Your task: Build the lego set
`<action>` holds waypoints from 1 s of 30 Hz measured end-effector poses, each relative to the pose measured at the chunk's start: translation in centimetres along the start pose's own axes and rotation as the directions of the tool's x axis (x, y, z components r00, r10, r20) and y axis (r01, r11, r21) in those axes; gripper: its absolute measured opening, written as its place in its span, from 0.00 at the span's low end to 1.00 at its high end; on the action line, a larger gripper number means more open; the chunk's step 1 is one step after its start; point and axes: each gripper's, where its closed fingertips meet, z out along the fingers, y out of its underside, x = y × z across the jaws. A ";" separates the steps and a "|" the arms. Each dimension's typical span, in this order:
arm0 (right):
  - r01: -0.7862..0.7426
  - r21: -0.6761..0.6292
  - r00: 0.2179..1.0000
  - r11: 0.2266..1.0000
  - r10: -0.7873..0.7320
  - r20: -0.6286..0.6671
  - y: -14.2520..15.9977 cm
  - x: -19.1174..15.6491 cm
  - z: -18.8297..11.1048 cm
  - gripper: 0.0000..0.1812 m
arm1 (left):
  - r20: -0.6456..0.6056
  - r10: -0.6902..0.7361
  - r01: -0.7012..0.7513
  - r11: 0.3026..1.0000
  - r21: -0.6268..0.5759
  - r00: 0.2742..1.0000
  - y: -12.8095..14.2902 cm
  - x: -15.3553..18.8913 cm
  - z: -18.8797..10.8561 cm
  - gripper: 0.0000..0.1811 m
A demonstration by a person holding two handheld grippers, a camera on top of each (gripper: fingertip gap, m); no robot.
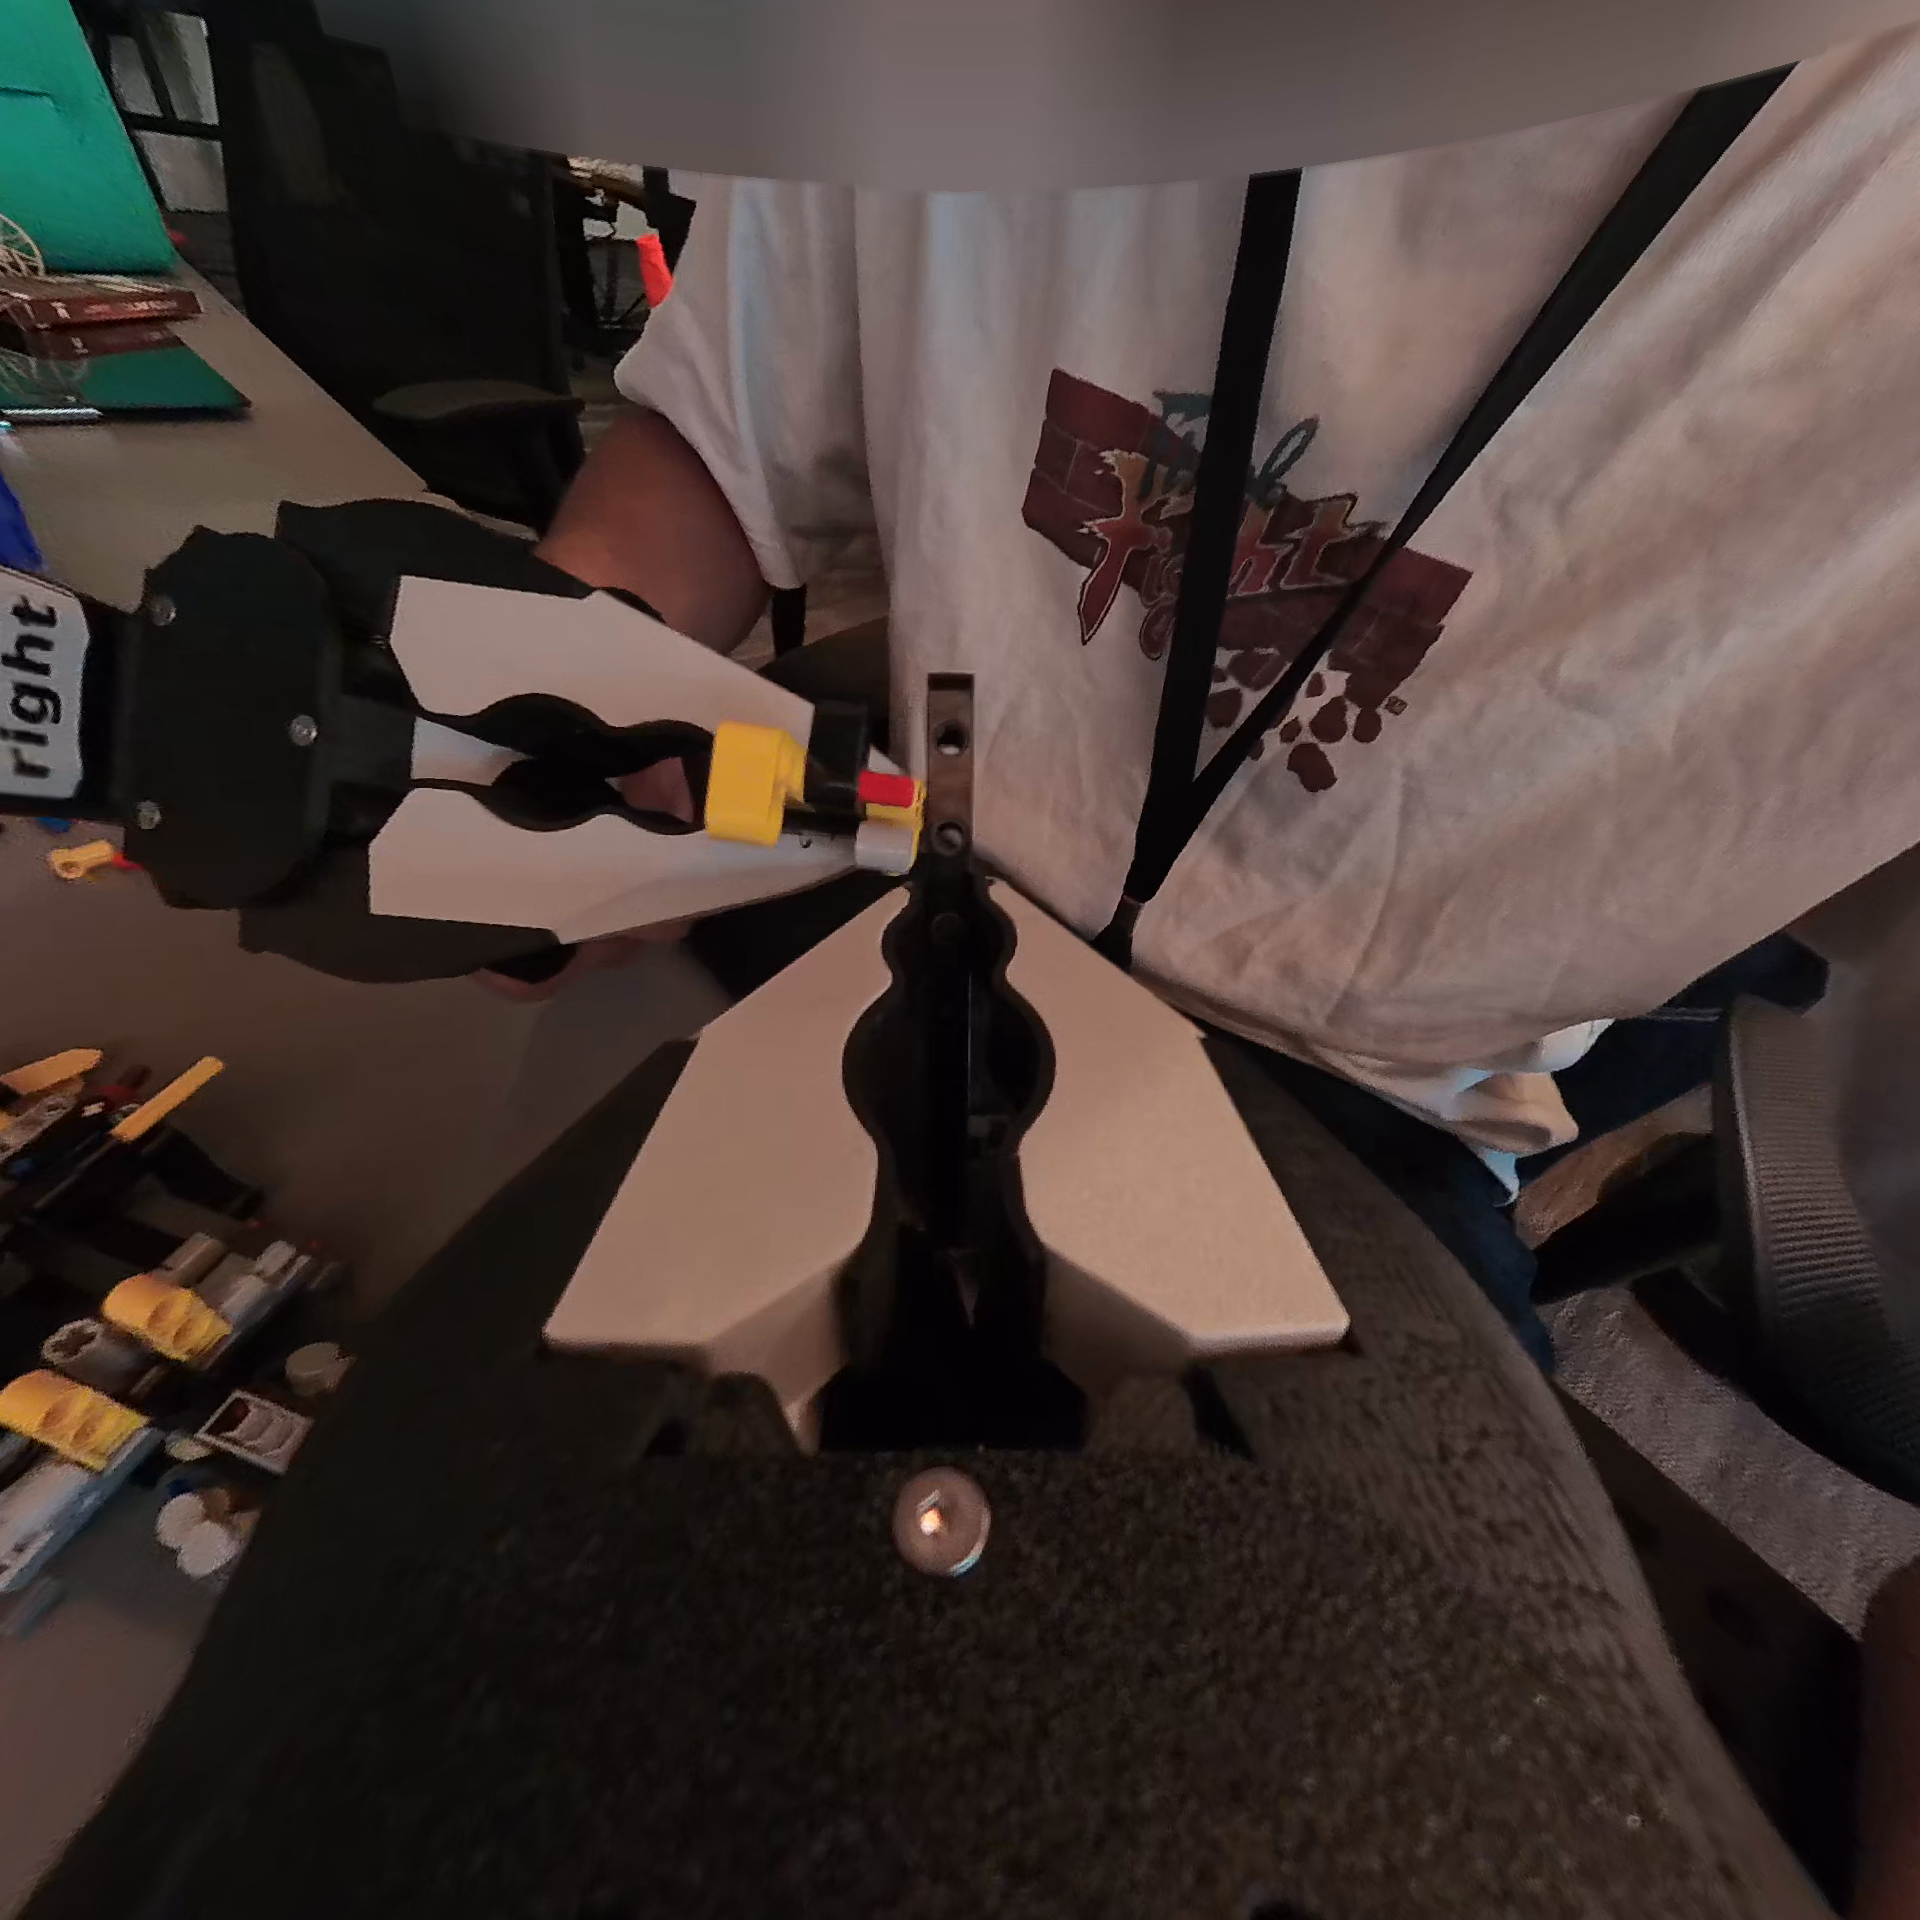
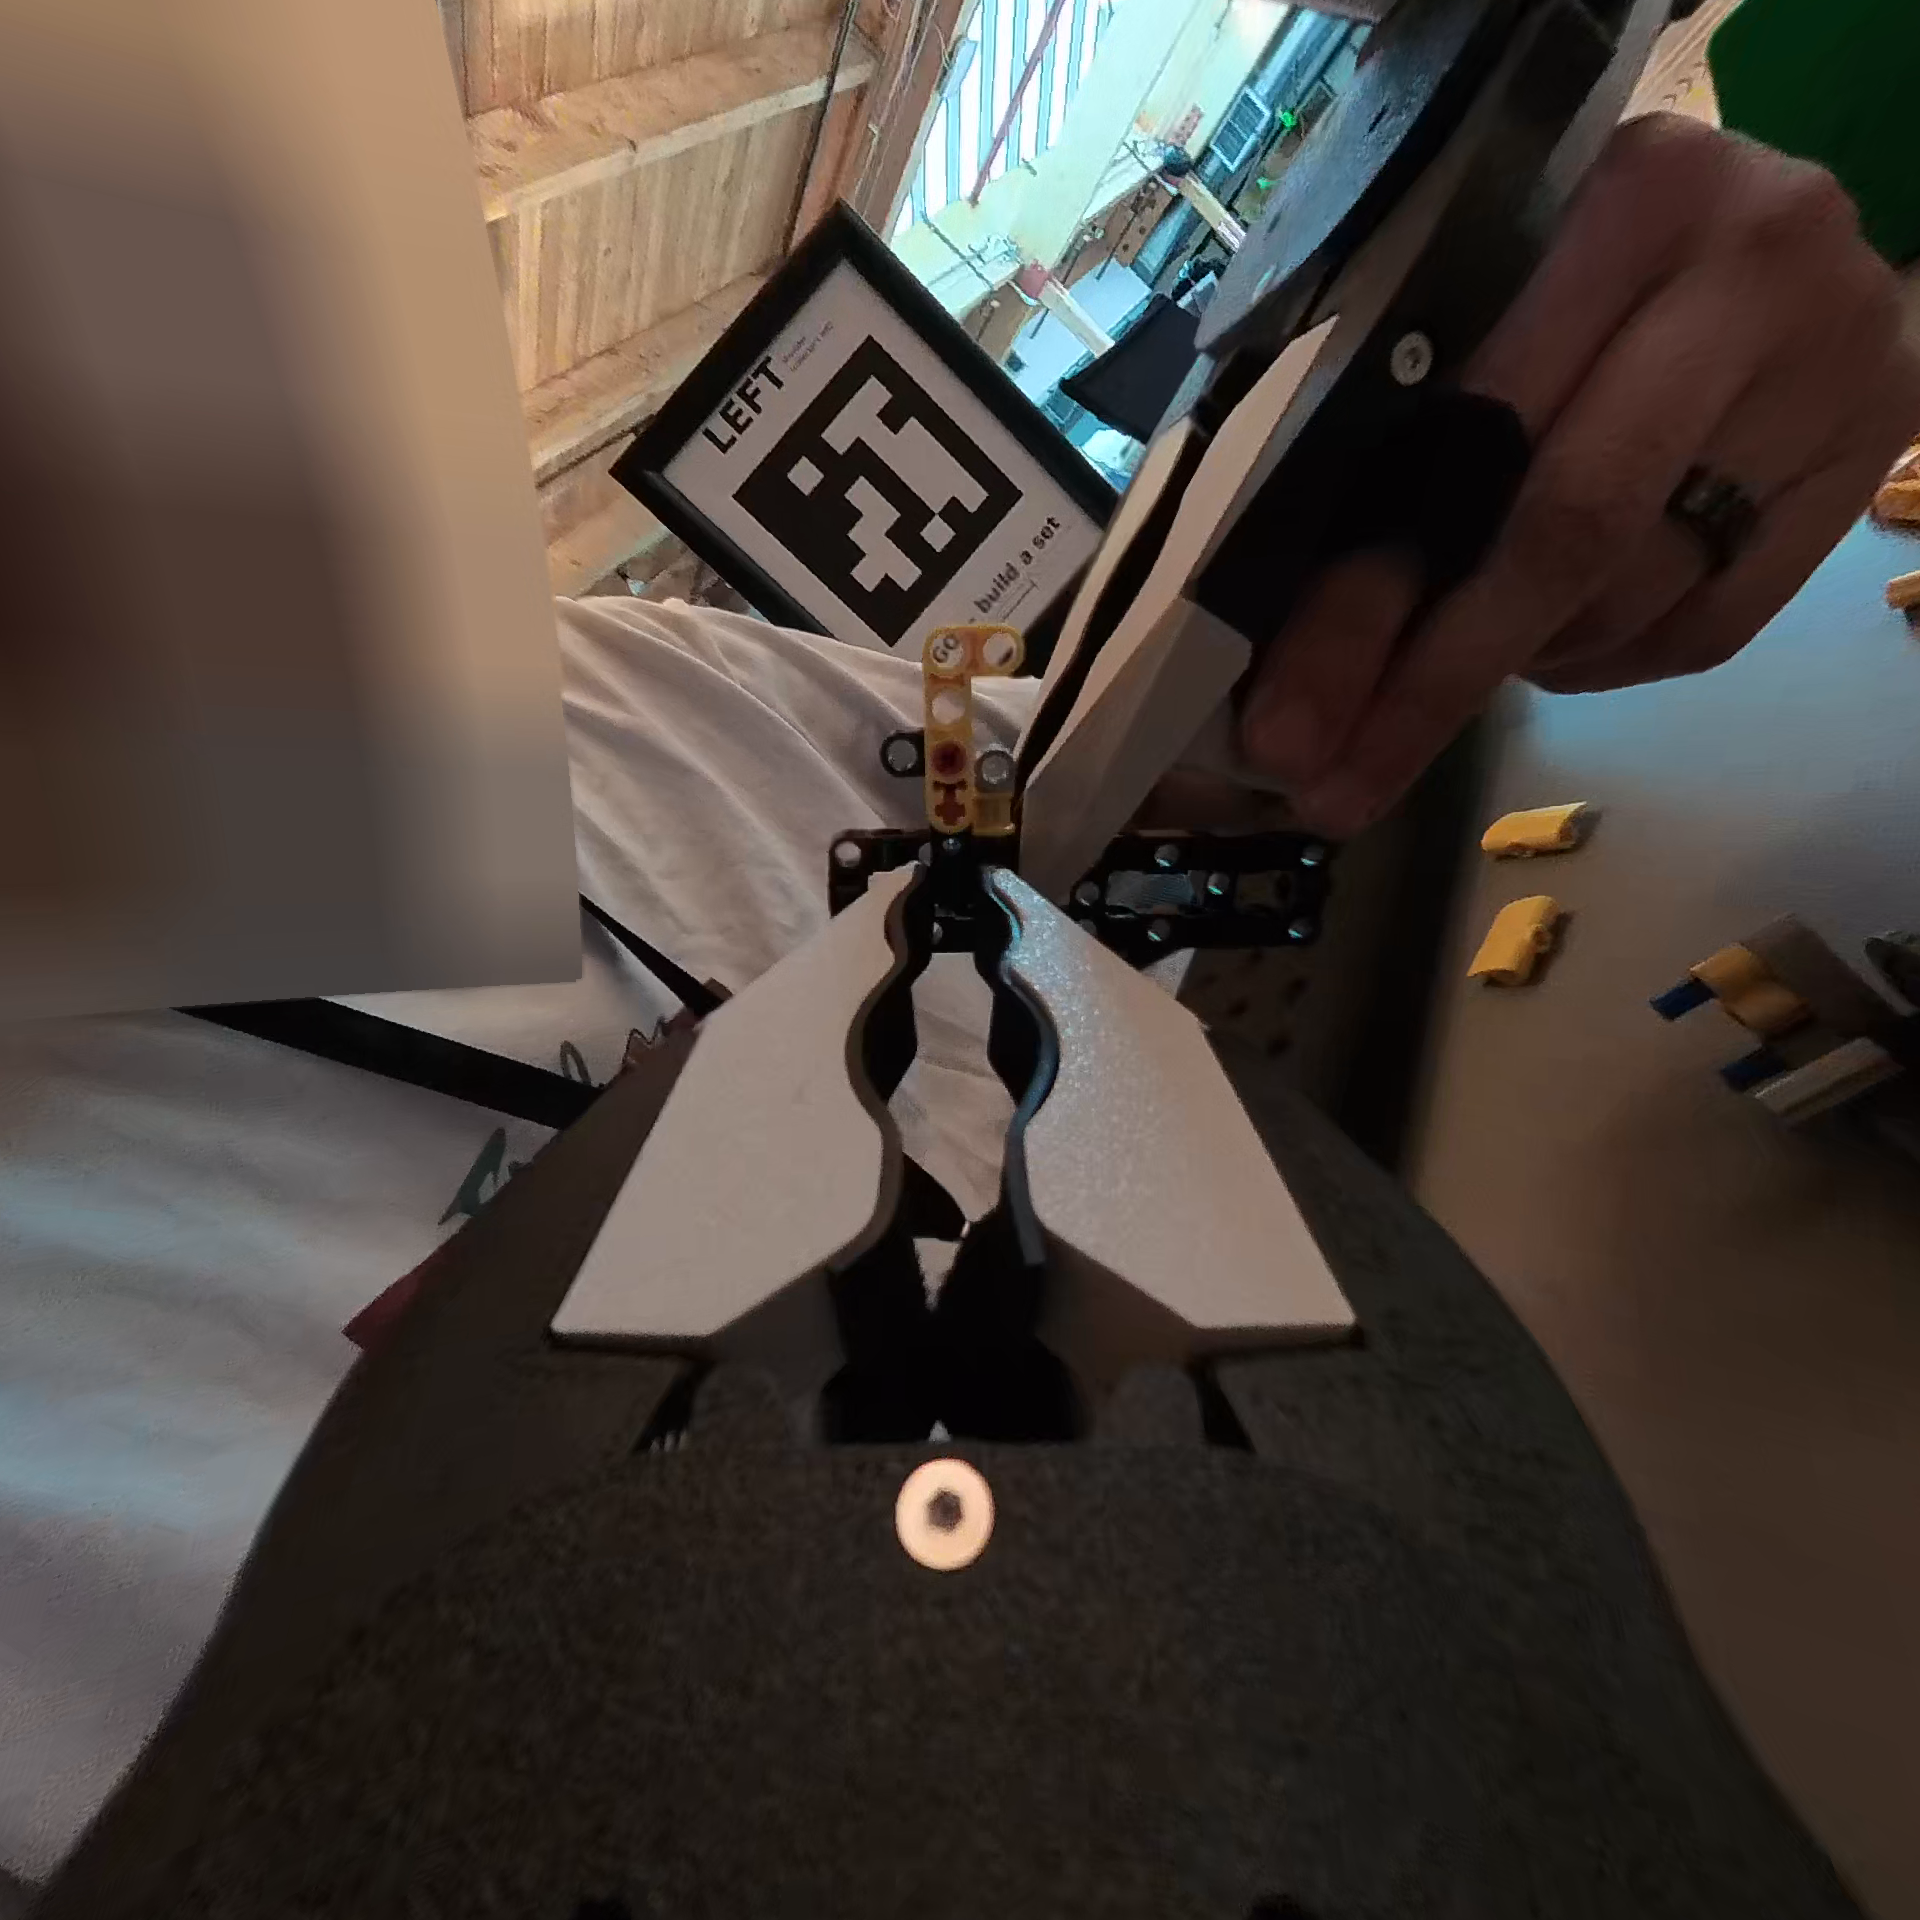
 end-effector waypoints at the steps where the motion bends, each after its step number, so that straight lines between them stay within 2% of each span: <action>1: -0.016 0.008 1.000 1.000 0.016 0.012 -0.1 0.0 0.0 0.04 | -0.011 -0.014 0.014 1.000 0.011 1.000 -0.1 0.0 0.0 0.05; 8: -0.166 0.101 0.977 0.981 0.149 0.151 -0.9 -0.1 -0.4 0.04 | -0.090 -0.169 0.176 0.982 0.073 0.982 -0.8 -0.2 -0.3 0.04; 16: -0.187 0.089 0.958 0.978 0.161 0.237 -1.1 -1.0 0.0 0.03 | -0.072 -0.107 0.113 0.990 0.087 0.992 -1.3 0.2 -0.6 0.05; 24: -0.150 0.068 0.969 0.986 0.133 0.209 -0.7 -1.2 0.5 0.04 | 0.008 0.050 -0.050 0.998 0.043 0.999 -1.0 0.3 0.0 0.05; 30: -0.059 -0.010 0.989 0.998 0.059 0.132 0.4 -1.3 0.9 0.03 | 0.041 0.126 -0.123 0.991 -0.054 0.991 -0.4 0.8 0.7 0.05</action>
